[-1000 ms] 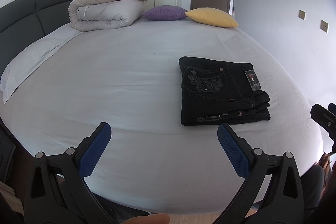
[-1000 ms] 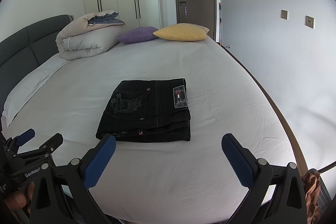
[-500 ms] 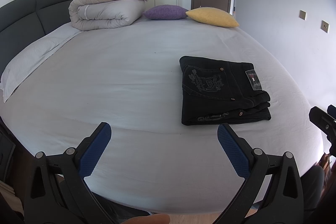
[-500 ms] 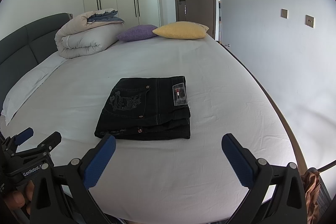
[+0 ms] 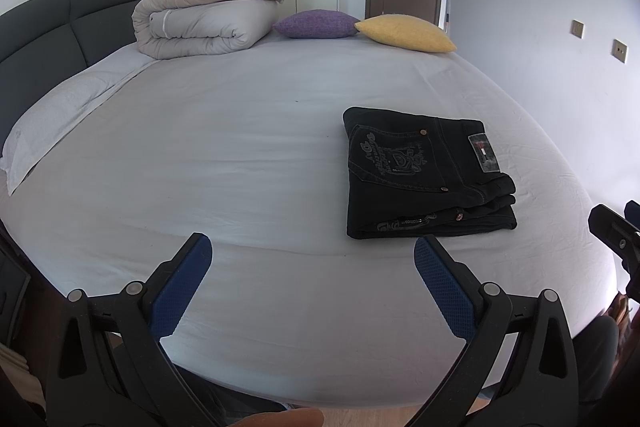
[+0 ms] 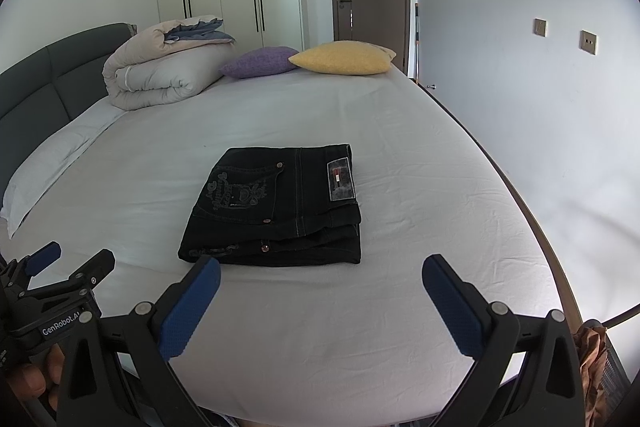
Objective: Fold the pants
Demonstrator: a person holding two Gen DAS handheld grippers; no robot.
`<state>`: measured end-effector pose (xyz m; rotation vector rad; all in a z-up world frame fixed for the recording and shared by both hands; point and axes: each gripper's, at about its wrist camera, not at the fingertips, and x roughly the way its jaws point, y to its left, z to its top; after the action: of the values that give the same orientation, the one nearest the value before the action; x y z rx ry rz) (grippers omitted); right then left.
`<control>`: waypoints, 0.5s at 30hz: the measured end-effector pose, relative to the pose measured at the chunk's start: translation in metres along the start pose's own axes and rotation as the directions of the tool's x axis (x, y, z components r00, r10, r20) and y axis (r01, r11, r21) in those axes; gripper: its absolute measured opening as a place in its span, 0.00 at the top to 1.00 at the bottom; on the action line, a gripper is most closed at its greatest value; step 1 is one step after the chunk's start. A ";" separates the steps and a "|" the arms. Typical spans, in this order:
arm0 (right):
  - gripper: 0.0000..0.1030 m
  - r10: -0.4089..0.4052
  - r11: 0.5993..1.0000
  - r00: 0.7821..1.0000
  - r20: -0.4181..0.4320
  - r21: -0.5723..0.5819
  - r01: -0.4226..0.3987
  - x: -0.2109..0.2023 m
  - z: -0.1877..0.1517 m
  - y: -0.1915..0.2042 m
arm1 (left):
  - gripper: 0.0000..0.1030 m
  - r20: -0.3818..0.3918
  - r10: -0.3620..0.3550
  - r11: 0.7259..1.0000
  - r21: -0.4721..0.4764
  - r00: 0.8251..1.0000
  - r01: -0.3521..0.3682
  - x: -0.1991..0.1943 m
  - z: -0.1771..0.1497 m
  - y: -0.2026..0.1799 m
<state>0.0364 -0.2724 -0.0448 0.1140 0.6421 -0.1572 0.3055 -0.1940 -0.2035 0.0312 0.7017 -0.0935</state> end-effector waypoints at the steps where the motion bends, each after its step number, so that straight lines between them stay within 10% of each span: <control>1: 0.00 0.000 1.000 1.000 -0.001 0.001 0.000 0.000 0.000 0.000 | 0.00 0.000 0.000 1.000 0.000 1.000 0.000 0.000 0.000 0.000; 15: 0.00 -0.012 1.000 1.000 -0.006 -0.002 0.012 0.002 -0.001 0.001 | 0.00 -0.006 0.005 1.000 -0.003 1.000 -0.005 0.000 -0.002 0.001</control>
<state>0.0374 -0.2718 -0.0471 0.1091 0.6491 -0.1682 0.3045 -0.1928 -0.2050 0.0303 0.7074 -0.0879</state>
